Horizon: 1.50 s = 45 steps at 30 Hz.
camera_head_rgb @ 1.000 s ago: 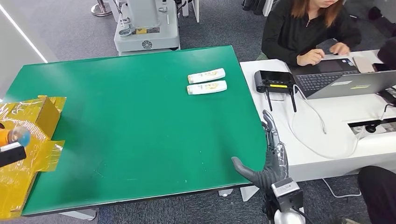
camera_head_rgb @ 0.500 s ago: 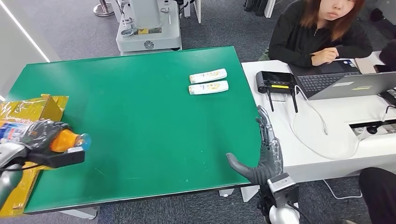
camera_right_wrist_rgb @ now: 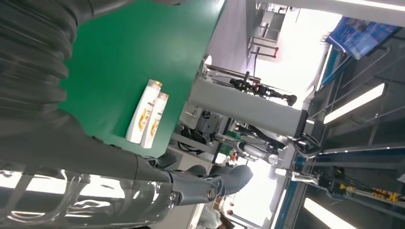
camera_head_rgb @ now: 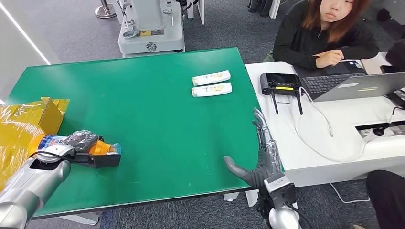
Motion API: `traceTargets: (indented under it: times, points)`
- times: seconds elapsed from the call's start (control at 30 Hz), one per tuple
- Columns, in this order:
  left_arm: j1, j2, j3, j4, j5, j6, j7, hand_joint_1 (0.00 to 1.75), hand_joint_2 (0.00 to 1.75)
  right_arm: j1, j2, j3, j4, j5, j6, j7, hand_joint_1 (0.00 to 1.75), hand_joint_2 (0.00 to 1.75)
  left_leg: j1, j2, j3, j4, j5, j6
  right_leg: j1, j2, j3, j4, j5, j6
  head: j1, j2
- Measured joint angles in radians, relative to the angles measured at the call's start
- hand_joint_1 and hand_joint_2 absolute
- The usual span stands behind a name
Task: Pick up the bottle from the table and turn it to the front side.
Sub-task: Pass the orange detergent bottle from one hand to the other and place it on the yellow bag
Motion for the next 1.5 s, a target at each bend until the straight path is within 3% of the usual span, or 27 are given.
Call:
traceTargets:
  times: [0.37, 0.53, 0.67, 0.8, 1.03, 1.3, 1.4, 1.5]
  points:
    - [-0.017, 0.025, -0.026, 0.093, -0.038, -0.051, 0.199, 1.75, 1.75, 0.003, 0.004, 0.016, 0.005, 0.046, -0.002, 0.039, 0.0, 1.75, -0.001, 0.004, 0.013, -0.005, -0.001, -0.003, 0.0, 0.004, 0.011, 0.001, -0.002, -0.003, 0.0, 0.0]
    - [-0.003, 0.049, -0.026, 0.103, -0.035, -0.03, 0.214, 1.75, 1.75, 0.002, 0.013, 0.016, 0.008, 0.065, 0.015, 0.043, 0.0, 1.75, -0.001, 0.004, 0.02, -0.007, -0.002, -0.005, 0.0, 0.003, 0.016, 0.001, -0.003, -0.005, 0.0, 0.0]
    - [0.02, 0.068, -0.024, 0.103, -0.014, 0.075, 0.153, 0.0, 1.75, 0.001, 0.025, 0.016, 0.009, 0.09, 0.038, 0.045, 0.0, 1.75, -0.001, 0.004, 0.023, -0.008, -0.002, -0.007, 0.0, 0.004, 0.017, 0.001, -0.003, -0.006, 0.0, 0.0]
    - [0.032, 0.078, 0.005, 0.103, 0.037, 0.122, 0.07, 0.0, 0.0, -0.001, 0.035, 0.016, 0.009, 0.116, 0.055, 0.05, 0.0, 1.75, -0.002, 0.004, 0.024, -0.009, -0.001, -0.008, 0.0, 0.003, 0.017, 0.001, -0.003, -0.007, 0.0, 0.0]
    - [0.048, 0.082, 0.096, 0.103, 0.128, 0.149, -0.061, 0.0, 0.0, -0.003, 0.049, 0.014, 0.007, 0.154, 0.089, 0.059, 0.0, 1.75, -0.002, 0.001, 0.023, -0.01, 0.0, -0.009, 0.0, 0.0, 0.017, 0.001, -0.004, -0.008, 0.0, 0.0]
    - [0.065, 0.072, 0.151, 0.103, 0.139, 0.158, -0.084, 0.0, 0.0, -0.013, 0.053, 0.012, 0.008, 0.156, 0.111, 0.059, 0.0, 1.75, -0.002, 0.001, 0.021, -0.009, 0.0, -0.009, -0.001, -0.001, 0.015, 0.001, -0.004, -0.008, 0.0, 0.0]
    - [0.064, 0.061, 0.2, 0.103, 0.247, 0.098, -0.112, 0.0, 0.0, -0.014, 0.053, 0.01, 0.01, 0.156, 0.115, 0.058, 0.0, 1.75, -0.002, 0.001, 0.021, -0.009, 0.0, -0.009, -0.002, -0.001, 0.015, 0.001, -0.004, -0.008, 0.0, 0.0]
    - [0.061, 0.043, 0.299, 0.103, 0.415, -0.018, -0.139, 0.0, 0.0, -0.015, 0.057, 0.009, 0.014, 0.156, 0.122, 0.056, 0.0, 1.75, -0.003, -0.001, 0.022, -0.01, -0.001, -0.008, -0.003, -0.002, 0.016, 0.001, -0.005, -0.007, 0.0, 0.0]
